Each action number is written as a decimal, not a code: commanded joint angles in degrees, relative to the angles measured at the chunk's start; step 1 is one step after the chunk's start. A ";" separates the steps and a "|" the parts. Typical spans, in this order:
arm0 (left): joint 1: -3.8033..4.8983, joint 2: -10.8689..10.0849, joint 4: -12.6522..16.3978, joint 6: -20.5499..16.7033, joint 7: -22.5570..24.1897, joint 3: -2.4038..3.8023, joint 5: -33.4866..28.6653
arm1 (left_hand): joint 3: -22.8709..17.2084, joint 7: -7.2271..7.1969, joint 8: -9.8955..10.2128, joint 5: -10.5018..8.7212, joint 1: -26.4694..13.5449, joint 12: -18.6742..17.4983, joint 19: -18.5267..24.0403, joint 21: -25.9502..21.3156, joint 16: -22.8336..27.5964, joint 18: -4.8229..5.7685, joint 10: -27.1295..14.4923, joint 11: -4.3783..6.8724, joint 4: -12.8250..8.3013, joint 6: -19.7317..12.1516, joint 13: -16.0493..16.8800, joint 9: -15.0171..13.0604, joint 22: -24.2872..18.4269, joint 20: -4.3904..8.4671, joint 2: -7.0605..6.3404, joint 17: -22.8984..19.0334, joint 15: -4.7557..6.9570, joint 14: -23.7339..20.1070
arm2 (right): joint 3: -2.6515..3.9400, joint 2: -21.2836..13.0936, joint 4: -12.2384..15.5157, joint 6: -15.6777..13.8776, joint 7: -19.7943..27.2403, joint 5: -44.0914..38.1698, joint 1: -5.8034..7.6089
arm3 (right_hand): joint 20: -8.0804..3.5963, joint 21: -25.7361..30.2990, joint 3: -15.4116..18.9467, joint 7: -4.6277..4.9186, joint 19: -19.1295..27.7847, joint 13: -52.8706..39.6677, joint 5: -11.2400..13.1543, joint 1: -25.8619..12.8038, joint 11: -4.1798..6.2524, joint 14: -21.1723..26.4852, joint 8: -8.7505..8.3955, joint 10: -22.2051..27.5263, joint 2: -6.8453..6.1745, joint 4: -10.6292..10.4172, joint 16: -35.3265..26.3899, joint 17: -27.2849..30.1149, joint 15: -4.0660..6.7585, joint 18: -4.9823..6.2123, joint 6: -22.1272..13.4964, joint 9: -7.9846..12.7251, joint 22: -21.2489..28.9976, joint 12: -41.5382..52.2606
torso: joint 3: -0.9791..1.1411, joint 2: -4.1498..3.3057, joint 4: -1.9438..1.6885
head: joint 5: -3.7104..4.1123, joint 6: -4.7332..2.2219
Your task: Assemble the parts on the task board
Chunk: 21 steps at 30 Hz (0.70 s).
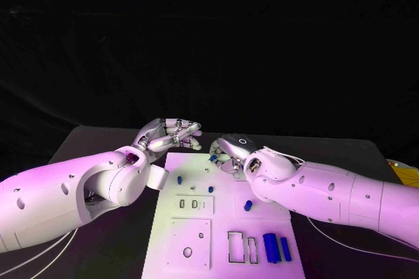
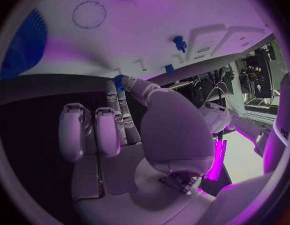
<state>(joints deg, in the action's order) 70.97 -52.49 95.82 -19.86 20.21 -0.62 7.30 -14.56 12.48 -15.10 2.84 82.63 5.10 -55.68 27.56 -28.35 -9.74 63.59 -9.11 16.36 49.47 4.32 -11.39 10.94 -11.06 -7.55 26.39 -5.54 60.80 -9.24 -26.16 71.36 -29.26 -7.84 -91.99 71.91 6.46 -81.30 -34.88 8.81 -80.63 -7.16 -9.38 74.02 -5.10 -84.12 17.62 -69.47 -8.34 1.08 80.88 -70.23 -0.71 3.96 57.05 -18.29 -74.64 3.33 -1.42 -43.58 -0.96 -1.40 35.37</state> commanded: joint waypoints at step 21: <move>0.20 0.08 -0.04 0.75 0.56 0.05 0.13 | 0.15 0.64 0.27 0.08 -0.39 -0.31 0.36 -0.17 -0.14 -0.49 -0.29 -0.07 0.10 -0.45 0.11 -0.07 -0.10 -0.05 0.08 0.16 -0.02 -0.39 | 0.23 1.15 -0.77 2.77 -0.37 -1.11 0.07 | 0.26 0.10 -0.18 0.14 0.21 -0.04 0.35 -1.04 -0.12 -2.28 0.24 0.79 -0.69 0.00 0.54 0.04 0.01 -0.56 -0.58 -0.79 -0.13 0.30 | -0.04 -0.12 -0.03 | -0.20 0.19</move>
<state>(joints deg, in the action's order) 71.03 -52.53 95.70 -19.86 20.21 -0.63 7.30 -14.56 12.48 -15.10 2.84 82.63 5.10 -55.68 27.56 -28.35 -9.74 63.59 -9.11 16.36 49.47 4.38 -11.38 10.93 -11.07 -7.55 26.50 -5.54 60.80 -9.03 -25.12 70.72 -28.67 -8.07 -92.33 71.95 6.46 -81.30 -34.87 8.86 -80.63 -7.28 -9.19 73.35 -5.10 -84.12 17.72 -69.04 -9.01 1.09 81.11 -70.25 -0.71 3.96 56.76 -19.03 -74.83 3.34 -1.43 -43.67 -1.00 -1.59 35.56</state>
